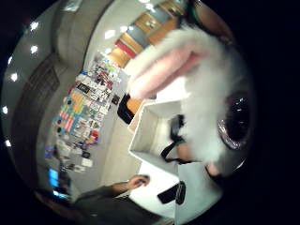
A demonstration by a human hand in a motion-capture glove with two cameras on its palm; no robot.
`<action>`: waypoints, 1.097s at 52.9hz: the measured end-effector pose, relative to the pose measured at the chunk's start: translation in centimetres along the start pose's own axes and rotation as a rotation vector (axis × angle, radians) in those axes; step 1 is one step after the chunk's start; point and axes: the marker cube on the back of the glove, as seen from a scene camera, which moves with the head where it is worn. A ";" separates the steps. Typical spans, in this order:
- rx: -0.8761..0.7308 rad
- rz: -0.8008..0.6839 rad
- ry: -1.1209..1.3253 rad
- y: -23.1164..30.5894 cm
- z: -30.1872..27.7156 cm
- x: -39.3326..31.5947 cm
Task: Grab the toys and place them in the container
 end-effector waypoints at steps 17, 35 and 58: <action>-0.144 -0.006 0.062 7.6 -4.3 5.0; -0.262 0.170 0.230 21.5 -6.9 16.8; -0.280 0.802 0.524 28.1 4.9 22.9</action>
